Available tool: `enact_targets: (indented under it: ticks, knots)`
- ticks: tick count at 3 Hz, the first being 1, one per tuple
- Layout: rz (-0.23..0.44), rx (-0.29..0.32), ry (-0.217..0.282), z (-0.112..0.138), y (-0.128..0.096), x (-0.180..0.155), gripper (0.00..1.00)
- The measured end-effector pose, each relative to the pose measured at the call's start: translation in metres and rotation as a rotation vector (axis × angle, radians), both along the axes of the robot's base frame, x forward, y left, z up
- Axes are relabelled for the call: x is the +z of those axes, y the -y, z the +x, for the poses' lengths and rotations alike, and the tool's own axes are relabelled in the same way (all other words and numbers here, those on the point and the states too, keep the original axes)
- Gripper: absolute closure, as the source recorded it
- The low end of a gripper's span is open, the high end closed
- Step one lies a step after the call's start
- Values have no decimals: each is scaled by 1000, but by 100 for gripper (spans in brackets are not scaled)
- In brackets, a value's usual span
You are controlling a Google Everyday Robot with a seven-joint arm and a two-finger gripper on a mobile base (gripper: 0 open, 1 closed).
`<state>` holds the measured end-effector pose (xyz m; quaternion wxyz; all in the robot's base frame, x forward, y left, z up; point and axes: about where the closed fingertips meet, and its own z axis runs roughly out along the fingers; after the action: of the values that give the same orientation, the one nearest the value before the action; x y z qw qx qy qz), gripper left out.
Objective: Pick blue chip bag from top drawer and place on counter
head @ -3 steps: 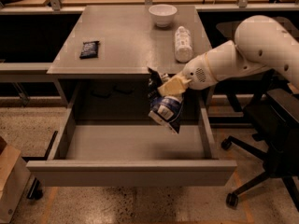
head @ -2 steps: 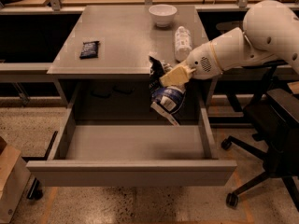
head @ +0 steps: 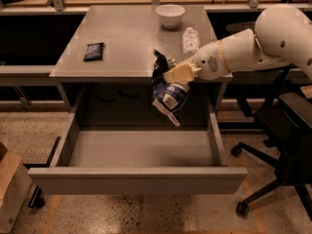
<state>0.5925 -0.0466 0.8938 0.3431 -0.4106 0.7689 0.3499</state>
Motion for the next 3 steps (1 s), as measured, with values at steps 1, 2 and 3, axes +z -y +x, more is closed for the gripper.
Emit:
enact_targets:
  ticks: [1, 2, 3]
  knots:
    - [69, -23, 94, 32, -12, 32, 100]
    - [124, -109, 187, 71, -22, 66, 100]
    - [152, -225, 297, 126, -34, 82, 100]
